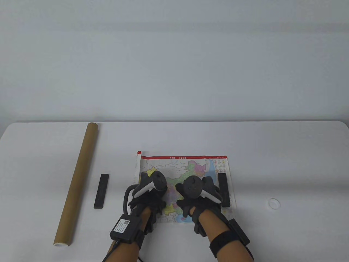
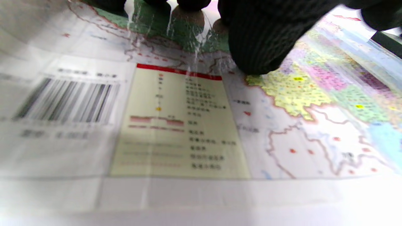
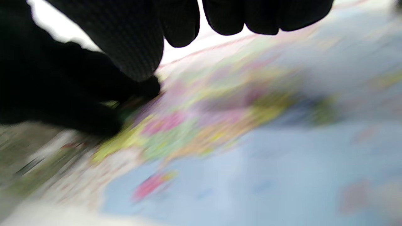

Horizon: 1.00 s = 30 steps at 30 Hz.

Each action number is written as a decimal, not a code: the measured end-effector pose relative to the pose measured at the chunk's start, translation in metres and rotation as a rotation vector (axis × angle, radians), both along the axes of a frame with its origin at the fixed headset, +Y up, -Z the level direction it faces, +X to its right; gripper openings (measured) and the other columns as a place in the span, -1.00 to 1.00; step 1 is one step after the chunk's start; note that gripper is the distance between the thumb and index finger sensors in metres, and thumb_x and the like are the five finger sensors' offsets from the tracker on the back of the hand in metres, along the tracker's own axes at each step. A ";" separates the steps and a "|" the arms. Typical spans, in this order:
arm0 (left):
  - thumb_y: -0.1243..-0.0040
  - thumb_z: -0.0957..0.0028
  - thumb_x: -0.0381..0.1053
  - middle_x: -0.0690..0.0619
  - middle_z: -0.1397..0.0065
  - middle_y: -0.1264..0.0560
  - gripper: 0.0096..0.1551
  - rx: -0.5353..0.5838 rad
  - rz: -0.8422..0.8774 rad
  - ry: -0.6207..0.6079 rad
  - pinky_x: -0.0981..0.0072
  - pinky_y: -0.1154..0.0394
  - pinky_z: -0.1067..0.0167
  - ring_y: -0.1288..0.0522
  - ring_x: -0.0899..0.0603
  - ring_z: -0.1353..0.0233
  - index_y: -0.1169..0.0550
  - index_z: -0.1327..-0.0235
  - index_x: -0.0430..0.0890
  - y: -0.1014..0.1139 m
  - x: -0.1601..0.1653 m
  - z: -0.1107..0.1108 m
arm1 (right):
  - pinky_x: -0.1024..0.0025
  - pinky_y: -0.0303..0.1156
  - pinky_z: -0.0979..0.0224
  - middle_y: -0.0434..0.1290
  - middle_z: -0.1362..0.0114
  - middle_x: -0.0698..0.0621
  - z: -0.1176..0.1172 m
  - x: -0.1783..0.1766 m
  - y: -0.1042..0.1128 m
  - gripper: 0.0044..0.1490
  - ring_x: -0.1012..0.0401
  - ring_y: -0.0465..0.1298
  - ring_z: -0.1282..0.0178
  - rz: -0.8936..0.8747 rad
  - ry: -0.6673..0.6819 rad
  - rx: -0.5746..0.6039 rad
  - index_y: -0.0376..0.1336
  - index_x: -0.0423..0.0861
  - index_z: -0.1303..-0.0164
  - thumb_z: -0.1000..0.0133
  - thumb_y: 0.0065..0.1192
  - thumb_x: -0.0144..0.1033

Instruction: Roll up map and store in mailing tube

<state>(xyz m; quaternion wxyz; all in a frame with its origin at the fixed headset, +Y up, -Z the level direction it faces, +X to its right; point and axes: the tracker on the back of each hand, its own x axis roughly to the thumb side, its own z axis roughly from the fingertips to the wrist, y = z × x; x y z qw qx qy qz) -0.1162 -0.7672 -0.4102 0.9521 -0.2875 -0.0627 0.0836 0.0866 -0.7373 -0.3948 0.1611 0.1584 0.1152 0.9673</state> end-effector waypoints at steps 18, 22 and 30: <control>-0.32 0.00 0.17 0.27 -0.68 0.00 -0.25 0.002 -0.014 -0.006 -0.18 -0.18 -0.52 -0.01 -0.25 -0.68 -0.27 -0.46 0.33 0.000 0.001 0.000 | 0.06 0.66 0.01 0.37 -0.37 -0.44 -0.013 0.077 -0.024 -0.14 -0.27 0.59 -0.04 0.436 -0.342 0.030 0.12 -0.31 -0.58 -0.15 0.38 -0.26; -0.32 0.00 0.17 0.28 -0.68 -0.03 -0.26 0.003 -0.011 -0.007 -0.17 -0.18 -0.53 0.00 -0.24 -0.68 -0.27 -0.46 0.33 -0.001 0.000 0.000 | 0.10 0.68 0.03 0.38 -0.36 -0.44 -0.016 0.084 -0.022 -0.16 -0.26 0.60 -0.01 0.369 -0.385 0.027 0.15 -0.26 -0.57 -0.13 0.44 -0.30; -0.31 -0.01 0.16 0.26 -0.68 -0.02 -0.25 -0.005 -0.015 -0.013 -0.19 -0.17 -0.53 0.01 -0.25 -0.68 -0.25 -0.46 0.32 -0.001 0.002 0.000 | 0.08 0.65 0.00 0.33 -0.41 -0.42 -0.018 0.134 0.004 -0.16 -0.24 0.57 -0.09 0.314 -0.498 0.049 0.12 -0.22 -0.61 -0.16 0.40 -0.30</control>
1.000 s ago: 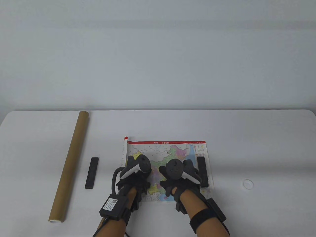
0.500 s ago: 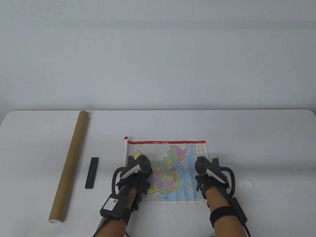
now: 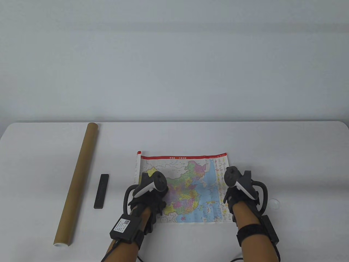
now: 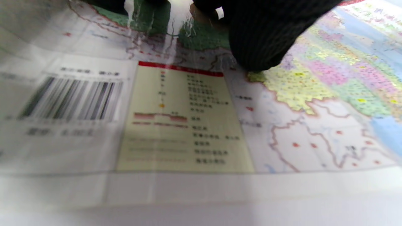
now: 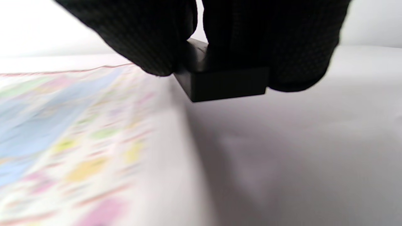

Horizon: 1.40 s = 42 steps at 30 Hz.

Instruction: Roll up map and store in mailing tube

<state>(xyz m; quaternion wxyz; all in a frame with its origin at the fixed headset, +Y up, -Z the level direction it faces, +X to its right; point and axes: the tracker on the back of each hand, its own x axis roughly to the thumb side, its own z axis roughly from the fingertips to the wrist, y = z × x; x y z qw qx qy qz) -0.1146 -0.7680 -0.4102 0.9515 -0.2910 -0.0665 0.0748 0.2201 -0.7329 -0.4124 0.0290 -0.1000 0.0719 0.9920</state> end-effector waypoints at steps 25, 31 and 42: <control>-0.25 -0.05 0.10 0.27 -0.68 0.00 -0.28 -0.029 -0.029 -0.001 -0.19 -0.16 -0.54 0.02 -0.24 -0.69 -0.22 -0.46 0.34 0.001 0.003 0.000 | 0.12 0.59 -0.03 0.32 -0.43 -0.44 0.003 0.040 -0.024 -0.16 -0.24 0.55 -0.13 0.032 -0.088 -0.145 0.11 -0.22 -0.61 -0.15 0.39 -0.34; -0.22 -0.06 0.00 0.28 -0.67 0.00 -0.28 -0.022 -0.097 -0.015 -0.16 -0.22 -0.54 -0.02 -0.25 -0.68 -0.21 -0.45 0.36 0.004 0.008 0.000 | 0.08 0.56 -0.06 0.24 -0.50 -0.43 0.006 0.039 -0.008 -0.12 -0.25 0.52 -0.17 -0.012 -0.065 -0.097 0.10 -0.25 -0.62 -0.15 0.41 -0.27; -0.39 0.10 0.21 0.12 -0.62 -0.06 -0.08 -0.059 -0.185 -0.074 -0.04 -0.30 -0.50 -0.30 -0.20 -0.43 -0.17 -0.49 0.32 0.009 0.023 0.002 | -0.02 0.51 -0.12 0.17 -0.53 -0.44 0.021 0.028 0.057 -0.10 -0.30 0.46 -0.23 -0.204 0.049 0.161 0.07 -0.30 -0.63 -0.17 0.37 -0.22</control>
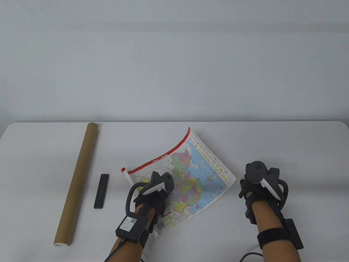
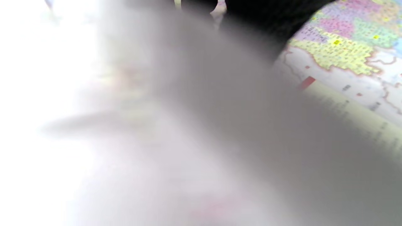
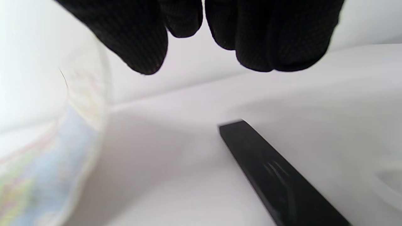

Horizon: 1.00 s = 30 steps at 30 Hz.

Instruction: Roll up map and store in mailing tube

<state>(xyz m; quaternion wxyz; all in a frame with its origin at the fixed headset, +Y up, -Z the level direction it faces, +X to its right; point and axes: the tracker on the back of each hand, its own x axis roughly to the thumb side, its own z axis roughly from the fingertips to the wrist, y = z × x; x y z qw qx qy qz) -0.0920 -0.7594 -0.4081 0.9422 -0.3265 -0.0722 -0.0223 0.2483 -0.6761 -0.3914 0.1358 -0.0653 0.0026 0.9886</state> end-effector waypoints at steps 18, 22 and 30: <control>-0.35 0.06 0.26 0.04 -0.67 0.01 -0.15 -0.012 -0.037 0.047 -0.04 -0.38 -0.48 -0.20 -0.43 -0.53 -0.15 -0.43 0.51 0.001 -0.004 -0.001 | -0.35 0.28 -0.30 0.15 -0.57 -0.42 0.072 -0.111 0.039 -0.11 -0.41 0.32 -0.39 -0.222 0.579 0.387 0.12 -0.29 -0.64 -0.20 0.35 -0.14; -0.35 0.18 0.42 0.11 -0.64 -0.06 -0.03 0.002 -0.091 0.075 0.03 -0.40 -0.44 -0.30 -0.31 -0.46 -0.11 -0.46 0.47 0.001 -0.004 0.000 | -0.34 0.29 -0.30 0.20 -0.55 -0.41 0.077 -0.133 0.025 -0.22 -0.41 0.33 -0.38 -0.226 0.706 0.335 0.23 -0.26 -0.56 -0.20 0.34 -0.15; -0.29 0.15 0.46 0.02 -0.70 0.12 -0.05 -0.035 -0.051 0.119 -0.28 -0.24 -0.52 -0.06 -0.46 -0.62 -0.06 -0.44 0.54 -0.003 -0.011 0.002 | -0.37 0.27 -0.30 0.26 -0.53 -0.38 0.084 -0.166 -0.007 -0.34 -0.42 0.33 -0.39 -0.150 0.876 0.196 0.36 -0.26 -0.45 -0.19 0.34 -0.21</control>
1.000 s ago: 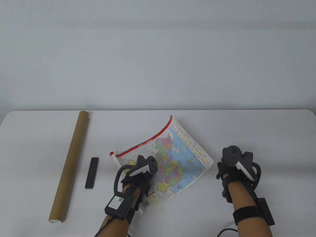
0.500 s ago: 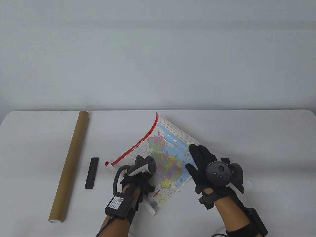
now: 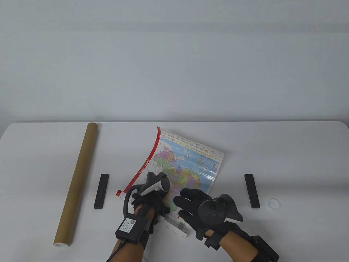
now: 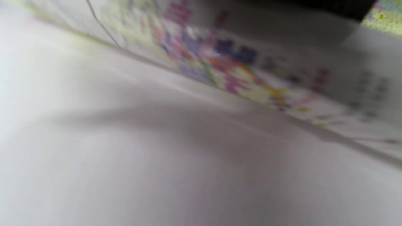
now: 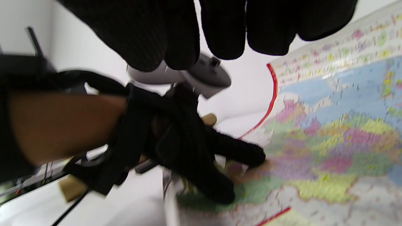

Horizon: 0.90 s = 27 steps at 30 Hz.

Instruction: Roll up map and store in mailing tube

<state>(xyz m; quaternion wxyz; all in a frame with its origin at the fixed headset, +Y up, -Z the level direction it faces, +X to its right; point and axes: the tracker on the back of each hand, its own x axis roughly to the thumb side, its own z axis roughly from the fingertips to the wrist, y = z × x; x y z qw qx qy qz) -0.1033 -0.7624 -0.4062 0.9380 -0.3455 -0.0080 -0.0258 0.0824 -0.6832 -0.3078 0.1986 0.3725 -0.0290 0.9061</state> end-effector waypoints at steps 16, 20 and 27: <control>-0.13 -0.02 0.31 -0.03 -0.58 -0.21 -0.34 0.090 -0.048 -0.011 0.05 -0.57 -0.29 -0.48 -0.35 -0.28 -0.24 -0.42 0.49 0.005 0.008 0.003 | -0.40 0.22 -0.33 0.21 -0.57 -0.38 -0.004 -0.021 -0.058 -0.19 -0.43 0.26 -0.45 0.374 0.029 -0.062 0.25 -0.35 -0.53 -0.16 0.40 -0.21; -0.03 -0.06 0.24 -0.03 -0.57 -0.23 -0.40 0.082 -0.005 -0.009 0.07 -0.58 -0.28 -0.49 -0.33 -0.27 -0.28 -0.43 0.45 0.006 0.006 0.004 | -0.40 0.21 -0.34 0.21 -0.56 -0.38 -0.011 -0.017 -0.071 -0.18 -0.43 0.26 -0.45 0.407 -0.011 -0.100 0.22 -0.34 -0.55 -0.15 0.41 -0.23; -0.05 -0.05 0.27 0.00 -0.60 -0.24 -0.39 0.073 0.093 0.004 0.01 -0.53 -0.34 -0.46 -0.38 -0.34 -0.34 -0.43 0.36 0.010 0.001 0.010 | -0.29 0.31 -0.34 0.36 -0.44 -0.29 -0.019 -0.014 -0.076 -0.37 -0.33 0.38 -0.40 0.360 -0.075 -0.124 0.32 -0.25 -0.48 -0.18 0.30 -0.38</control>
